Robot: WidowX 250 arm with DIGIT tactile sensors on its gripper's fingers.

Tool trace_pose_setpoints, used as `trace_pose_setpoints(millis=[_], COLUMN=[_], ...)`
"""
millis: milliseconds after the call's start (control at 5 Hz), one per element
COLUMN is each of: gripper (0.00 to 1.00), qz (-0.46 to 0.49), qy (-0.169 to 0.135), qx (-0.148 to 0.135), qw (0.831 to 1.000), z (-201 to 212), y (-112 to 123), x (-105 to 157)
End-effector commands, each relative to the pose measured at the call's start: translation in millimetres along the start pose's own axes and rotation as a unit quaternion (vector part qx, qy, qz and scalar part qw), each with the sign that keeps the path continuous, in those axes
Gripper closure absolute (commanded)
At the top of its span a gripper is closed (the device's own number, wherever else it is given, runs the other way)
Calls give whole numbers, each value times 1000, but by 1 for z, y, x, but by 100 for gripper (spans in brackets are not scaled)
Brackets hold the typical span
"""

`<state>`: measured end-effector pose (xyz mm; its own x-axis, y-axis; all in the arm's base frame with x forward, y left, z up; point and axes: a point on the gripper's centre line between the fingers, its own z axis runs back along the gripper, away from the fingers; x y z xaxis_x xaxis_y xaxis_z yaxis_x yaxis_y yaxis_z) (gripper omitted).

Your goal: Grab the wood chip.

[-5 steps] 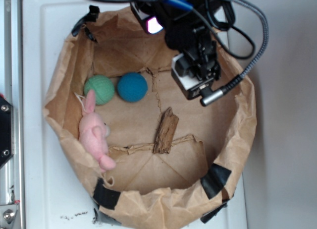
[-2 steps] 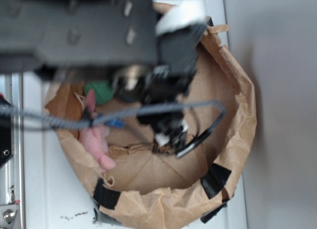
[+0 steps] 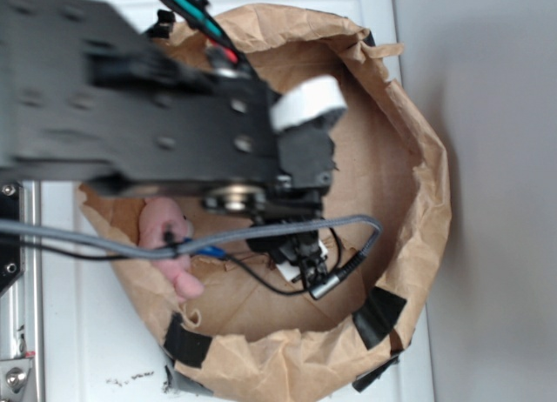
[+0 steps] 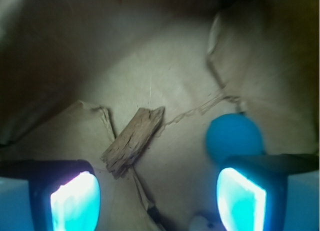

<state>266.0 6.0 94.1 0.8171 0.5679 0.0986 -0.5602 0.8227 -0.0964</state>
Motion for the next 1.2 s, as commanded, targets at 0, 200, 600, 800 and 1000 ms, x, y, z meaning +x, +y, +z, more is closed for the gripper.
trace_pose_setpoints(millis=[0, 200, 600, 800, 1000], gripper=[0, 0, 0, 100, 100], qz=[-15, -27, -35, -19, -14], qy=[-26, -27, -45, -34, -55], qx=[-17, -29, -84, -63, -48], qw=[999, 999, 995, 997, 997], z=[-24, -32, -63, -64, -64], y=[-9, -11, -46, -55, -53], x=[1, -8, 35, 23, 17])
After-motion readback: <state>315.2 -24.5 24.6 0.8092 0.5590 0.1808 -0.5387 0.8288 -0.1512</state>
